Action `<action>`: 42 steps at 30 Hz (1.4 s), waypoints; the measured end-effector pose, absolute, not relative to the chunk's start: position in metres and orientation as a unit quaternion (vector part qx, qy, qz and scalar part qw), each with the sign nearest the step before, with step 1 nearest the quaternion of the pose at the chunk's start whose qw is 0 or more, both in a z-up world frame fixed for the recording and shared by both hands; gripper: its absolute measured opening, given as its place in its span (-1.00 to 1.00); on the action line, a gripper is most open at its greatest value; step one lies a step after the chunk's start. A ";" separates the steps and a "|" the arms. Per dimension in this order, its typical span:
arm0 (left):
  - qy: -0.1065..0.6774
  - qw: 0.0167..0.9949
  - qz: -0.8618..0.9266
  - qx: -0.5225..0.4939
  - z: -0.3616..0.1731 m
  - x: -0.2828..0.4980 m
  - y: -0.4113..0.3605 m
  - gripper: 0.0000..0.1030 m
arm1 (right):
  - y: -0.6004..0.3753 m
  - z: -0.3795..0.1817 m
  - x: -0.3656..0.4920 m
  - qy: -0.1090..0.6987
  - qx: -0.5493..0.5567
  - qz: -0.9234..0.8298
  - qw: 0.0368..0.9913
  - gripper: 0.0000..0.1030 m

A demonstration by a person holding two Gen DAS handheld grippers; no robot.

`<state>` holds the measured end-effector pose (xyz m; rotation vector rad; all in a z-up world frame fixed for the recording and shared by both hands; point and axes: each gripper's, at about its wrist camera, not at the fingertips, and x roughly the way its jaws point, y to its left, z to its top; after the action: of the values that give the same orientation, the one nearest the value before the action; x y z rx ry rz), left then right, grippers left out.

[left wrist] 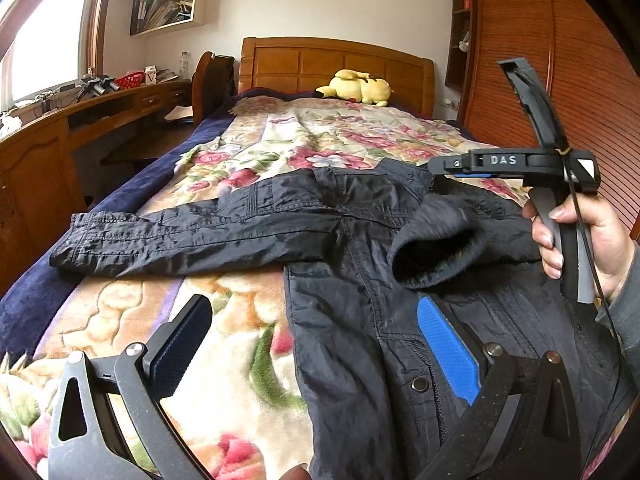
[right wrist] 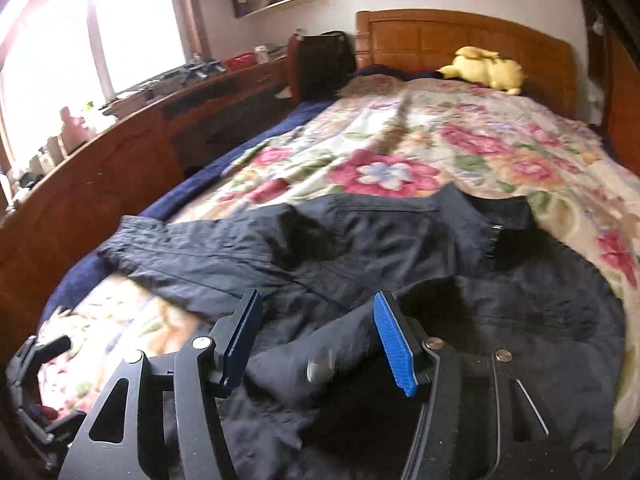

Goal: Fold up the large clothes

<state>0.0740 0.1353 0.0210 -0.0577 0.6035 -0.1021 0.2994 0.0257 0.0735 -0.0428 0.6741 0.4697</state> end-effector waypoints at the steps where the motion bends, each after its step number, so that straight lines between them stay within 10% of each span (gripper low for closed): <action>1: 0.298 0.953 -0.051 -0.028 0.021 0.074 0.135 1.00 | 0.023 0.075 0.300 0.324 -0.020 0.224 0.919 0.16; 17: 0.299 0.952 -0.061 -0.022 0.023 0.071 0.133 1.00 | -0.012 -0.033 0.286 0.470 0.006 0.192 0.861 0.16; 21: 0.322 0.945 -0.058 -0.001 0.015 0.075 0.135 1.00 | 0.000 -0.033 0.291 0.455 -0.034 0.208 0.866 -0.52; 34: 0.329 0.943 -0.037 0.003 0.007 0.077 0.147 1.00 | 0.075 0.028 0.335 0.348 -0.076 0.213 0.910 -0.84; 42: 0.322 0.946 -0.028 0.004 0.008 0.076 0.153 1.00 | 0.081 0.035 0.341 0.320 -0.043 0.234 0.917 0.32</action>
<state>0.0760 0.1533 0.0082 0.0084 0.6556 -0.0577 0.3407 0.0812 0.0354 -0.0876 0.6574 0.4812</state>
